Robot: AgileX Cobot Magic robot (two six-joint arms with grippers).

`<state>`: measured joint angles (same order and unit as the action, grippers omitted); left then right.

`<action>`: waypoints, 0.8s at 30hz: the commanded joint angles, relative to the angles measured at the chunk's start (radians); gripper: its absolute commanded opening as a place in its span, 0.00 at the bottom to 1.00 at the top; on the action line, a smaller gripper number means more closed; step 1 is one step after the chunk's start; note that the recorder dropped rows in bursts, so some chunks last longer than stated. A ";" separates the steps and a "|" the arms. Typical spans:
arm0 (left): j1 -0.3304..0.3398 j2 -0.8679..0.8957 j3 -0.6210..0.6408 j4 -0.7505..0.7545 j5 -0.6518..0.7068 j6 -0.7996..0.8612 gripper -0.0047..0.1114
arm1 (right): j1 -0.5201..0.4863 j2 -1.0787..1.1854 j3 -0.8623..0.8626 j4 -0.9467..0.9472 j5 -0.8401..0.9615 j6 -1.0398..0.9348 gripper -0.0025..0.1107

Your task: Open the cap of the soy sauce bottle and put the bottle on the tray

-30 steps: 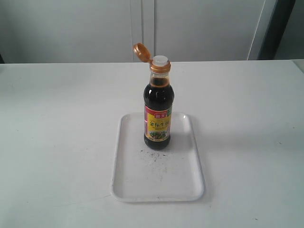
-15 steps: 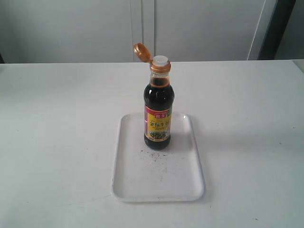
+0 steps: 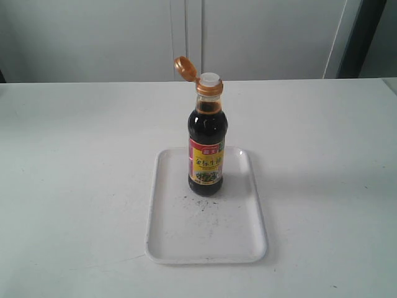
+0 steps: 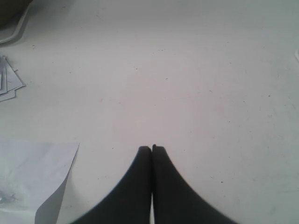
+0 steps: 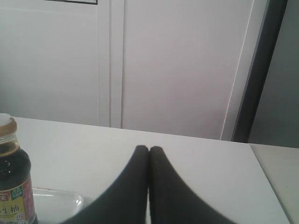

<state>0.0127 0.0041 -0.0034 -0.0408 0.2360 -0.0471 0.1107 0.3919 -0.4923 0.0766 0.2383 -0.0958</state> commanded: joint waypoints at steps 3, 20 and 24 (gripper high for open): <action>0.004 -0.004 0.003 -0.015 -0.005 -0.001 0.04 | -0.003 -0.005 0.006 -0.011 0.006 0.006 0.02; 0.004 -0.004 0.003 -0.015 -0.005 -0.001 0.04 | -0.003 -0.220 0.183 -0.092 0.059 0.084 0.02; 0.004 -0.004 0.003 -0.015 -0.005 -0.001 0.04 | -0.003 -0.279 0.240 -0.092 0.059 0.096 0.02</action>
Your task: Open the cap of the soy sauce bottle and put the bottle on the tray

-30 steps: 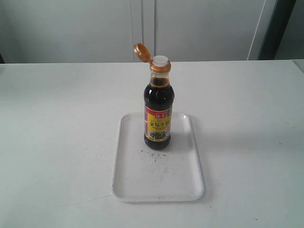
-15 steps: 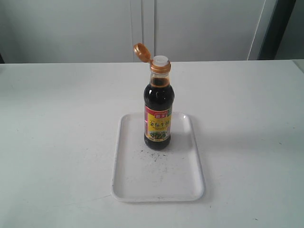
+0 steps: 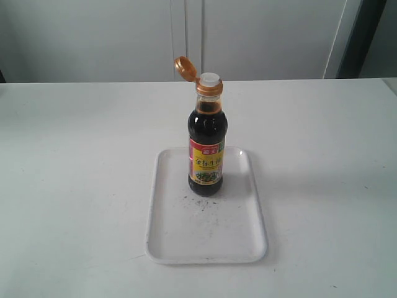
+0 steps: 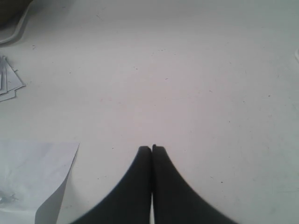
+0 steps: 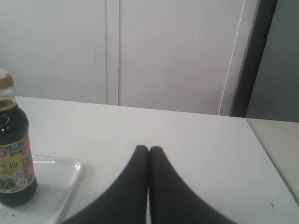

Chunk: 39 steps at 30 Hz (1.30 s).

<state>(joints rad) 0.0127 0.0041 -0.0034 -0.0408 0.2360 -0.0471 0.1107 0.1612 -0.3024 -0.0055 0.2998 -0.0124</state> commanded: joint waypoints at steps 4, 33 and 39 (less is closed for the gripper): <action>0.004 -0.004 0.003 -0.015 -0.005 -0.001 0.04 | -0.003 -0.091 0.099 -0.009 0.000 0.012 0.02; 0.004 -0.004 0.003 -0.015 -0.003 -0.001 0.04 | -0.003 -0.161 0.302 -0.029 0.017 0.012 0.02; 0.004 -0.004 0.003 -0.015 -0.003 -0.001 0.04 | -0.003 -0.161 0.302 -0.029 0.048 0.012 0.02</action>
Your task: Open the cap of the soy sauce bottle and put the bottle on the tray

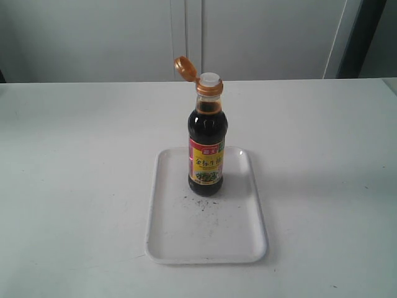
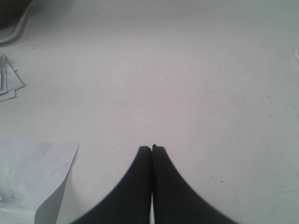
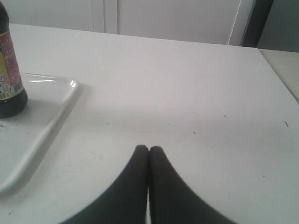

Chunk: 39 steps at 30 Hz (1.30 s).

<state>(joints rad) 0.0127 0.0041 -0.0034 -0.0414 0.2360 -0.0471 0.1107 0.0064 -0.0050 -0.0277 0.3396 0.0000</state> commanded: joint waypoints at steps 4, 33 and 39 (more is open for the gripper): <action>0.004 -0.004 0.003 -0.014 -0.003 -0.001 0.04 | -0.003 -0.006 0.005 -0.007 0.008 0.000 0.02; 0.004 -0.004 0.003 -0.010 -0.004 -0.001 0.04 | -0.003 -0.006 0.005 -0.002 0.008 0.022 0.02; 0.004 -0.004 0.003 -0.010 -0.004 -0.001 0.04 | -0.003 -0.006 0.005 -0.002 0.008 0.022 0.02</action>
<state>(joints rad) 0.0127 0.0041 -0.0034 -0.0431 0.2360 -0.0471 0.1107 0.0064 -0.0050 -0.0277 0.3484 0.0155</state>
